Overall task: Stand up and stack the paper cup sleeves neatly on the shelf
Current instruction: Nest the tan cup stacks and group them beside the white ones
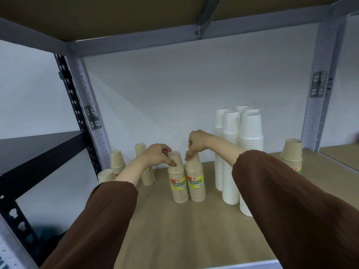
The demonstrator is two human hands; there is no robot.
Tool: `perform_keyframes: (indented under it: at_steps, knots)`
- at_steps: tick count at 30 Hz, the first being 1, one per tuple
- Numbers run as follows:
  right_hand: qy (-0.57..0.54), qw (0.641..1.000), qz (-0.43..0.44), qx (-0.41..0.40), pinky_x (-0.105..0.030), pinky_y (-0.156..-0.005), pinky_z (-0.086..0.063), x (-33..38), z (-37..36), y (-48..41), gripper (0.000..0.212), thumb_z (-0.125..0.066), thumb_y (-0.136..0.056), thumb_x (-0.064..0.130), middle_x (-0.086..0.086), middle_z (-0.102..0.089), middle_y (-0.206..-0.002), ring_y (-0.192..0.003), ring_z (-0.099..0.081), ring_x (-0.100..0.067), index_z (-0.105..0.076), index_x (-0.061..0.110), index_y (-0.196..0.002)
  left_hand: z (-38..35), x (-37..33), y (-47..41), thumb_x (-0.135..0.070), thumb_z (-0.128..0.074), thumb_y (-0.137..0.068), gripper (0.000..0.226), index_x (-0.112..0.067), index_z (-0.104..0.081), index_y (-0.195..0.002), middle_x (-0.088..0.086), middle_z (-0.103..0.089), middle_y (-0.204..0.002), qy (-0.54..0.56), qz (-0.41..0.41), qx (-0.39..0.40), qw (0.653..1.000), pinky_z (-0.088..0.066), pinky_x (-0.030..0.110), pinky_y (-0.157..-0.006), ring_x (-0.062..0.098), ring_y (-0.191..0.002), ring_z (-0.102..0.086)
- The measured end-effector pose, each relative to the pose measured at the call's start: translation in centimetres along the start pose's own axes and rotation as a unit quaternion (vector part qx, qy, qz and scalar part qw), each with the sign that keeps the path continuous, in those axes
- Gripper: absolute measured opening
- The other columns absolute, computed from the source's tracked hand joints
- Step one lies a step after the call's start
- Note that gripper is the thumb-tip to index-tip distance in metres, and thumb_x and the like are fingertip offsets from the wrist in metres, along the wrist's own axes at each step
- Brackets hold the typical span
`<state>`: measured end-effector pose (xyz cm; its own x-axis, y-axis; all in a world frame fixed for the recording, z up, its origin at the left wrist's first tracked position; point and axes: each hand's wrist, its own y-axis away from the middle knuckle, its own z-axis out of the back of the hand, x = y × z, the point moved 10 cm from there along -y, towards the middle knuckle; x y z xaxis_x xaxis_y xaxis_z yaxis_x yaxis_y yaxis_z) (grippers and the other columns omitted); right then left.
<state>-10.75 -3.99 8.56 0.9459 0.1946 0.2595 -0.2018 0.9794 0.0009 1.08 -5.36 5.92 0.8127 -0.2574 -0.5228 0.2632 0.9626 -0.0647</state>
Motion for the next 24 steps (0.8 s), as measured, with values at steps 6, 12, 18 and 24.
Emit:
perform_keyframes:
  at_steps: [6,12,18,24]
  knots:
    - [-0.045,0.997,0.012,-0.069,-0.035,-0.087,-0.049,0.7,2.3,0.2,0.045,-0.068,-0.081,0.030,-0.017,-0.062,-0.118,-0.106,-0.060,-0.030,-0.060,-0.002,-0.111,2.1,0.3,1.2,-0.023,-0.072,-0.078,0.051,-0.008,-0.055,-0.123,0.008,-0.063,-0.119,-0.012,0.004,-0.020,1.000,-0.036,0.021,-0.084,0.017,-0.105,-0.055]
    - [-0.098,0.988,0.042,-0.116,-0.034,-0.082,-0.049,3.5,4.0,0.3,0.031,-0.068,-0.080,0.017,-0.018,-0.066,-0.112,-0.103,-0.062,-0.031,-0.065,-0.005,-0.103,7.2,2.2,4.3,-0.017,-0.065,-0.084,0.025,-0.005,-0.067,-0.106,0.012,-0.065,-0.117,-0.056,0.016,-0.089,0.994,-0.035,0.019,-0.080,0.021,-0.108,-0.057]
    - [-0.113,0.984,0.075,-0.117,-0.031,-0.080,-0.048,7.6,3.2,-0.7,0.030,-0.068,-0.079,0.012,-0.017,-0.066,-0.114,-0.103,-0.062,-0.030,-0.065,-0.002,-0.105,10.7,5.9,8.0,-0.023,-0.070,-0.078,0.030,-0.008,-0.068,-0.104,0.006,-0.065,-0.103,-0.085,0.068,-0.089,0.990,-0.039,0.023,-0.080,0.012,-0.092,-0.053]
    - [-0.103,0.983,0.102,-0.108,-0.034,-0.088,-0.048,11.4,2.5,-2.5,0.039,-0.068,-0.080,0.015,-0.016,-0.059,-0.122,-0.109,-0.059,-0.031,-0.060,-0.002,-0.114,11.5,9.0,10.0,-0.031,-0.078,-0.069,0.050,-0.013,-0.063,-0.113,0.000,-0.060,-0.105,-0.111,0.113,-0.056,0.986,-0.042,0.022,-0.086,0.013,-0.096,-0.054]
